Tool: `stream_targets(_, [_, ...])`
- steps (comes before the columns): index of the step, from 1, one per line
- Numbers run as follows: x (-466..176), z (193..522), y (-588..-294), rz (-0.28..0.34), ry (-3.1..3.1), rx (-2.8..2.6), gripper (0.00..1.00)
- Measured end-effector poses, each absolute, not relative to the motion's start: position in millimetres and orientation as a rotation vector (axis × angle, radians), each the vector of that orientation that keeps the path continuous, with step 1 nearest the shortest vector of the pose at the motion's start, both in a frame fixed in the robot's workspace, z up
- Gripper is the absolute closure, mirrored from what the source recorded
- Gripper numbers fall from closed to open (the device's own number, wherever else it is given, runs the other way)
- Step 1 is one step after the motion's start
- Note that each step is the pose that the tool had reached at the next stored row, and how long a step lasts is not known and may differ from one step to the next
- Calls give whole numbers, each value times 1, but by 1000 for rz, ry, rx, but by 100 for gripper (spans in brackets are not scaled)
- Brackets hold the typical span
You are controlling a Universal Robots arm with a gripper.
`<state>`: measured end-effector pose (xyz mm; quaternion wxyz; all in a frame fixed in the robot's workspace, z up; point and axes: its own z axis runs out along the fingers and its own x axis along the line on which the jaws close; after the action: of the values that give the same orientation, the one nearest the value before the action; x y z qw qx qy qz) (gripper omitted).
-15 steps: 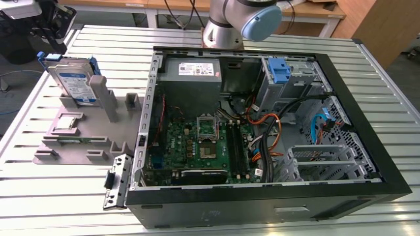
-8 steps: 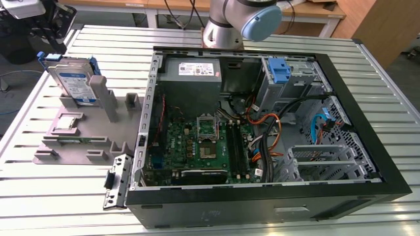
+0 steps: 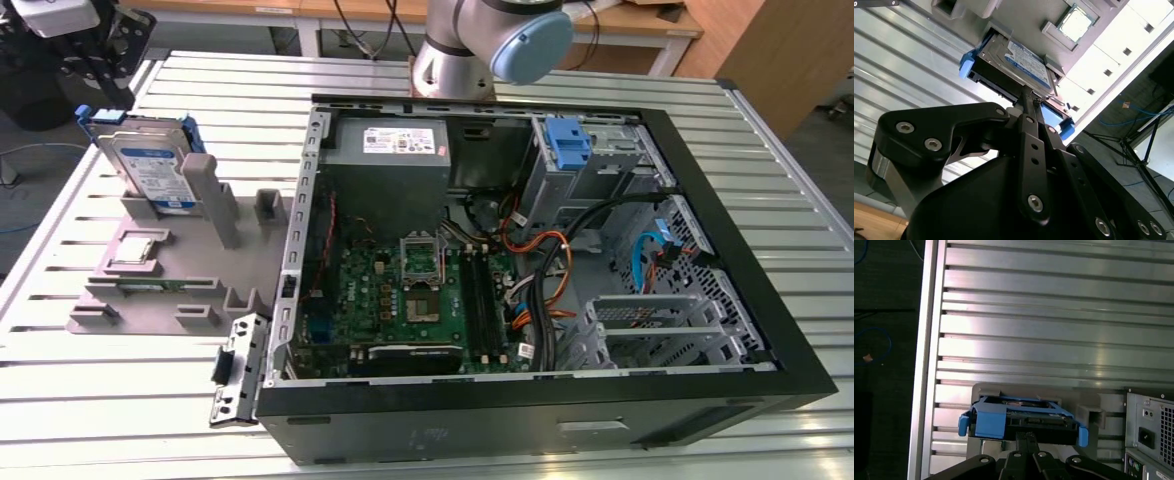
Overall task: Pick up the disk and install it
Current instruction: 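Pick up the disk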
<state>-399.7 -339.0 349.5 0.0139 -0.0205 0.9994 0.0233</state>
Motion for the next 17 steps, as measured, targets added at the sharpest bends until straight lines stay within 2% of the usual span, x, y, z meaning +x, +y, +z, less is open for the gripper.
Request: stream_targets(17, [-400,350,-339,73,3112,-114,90])
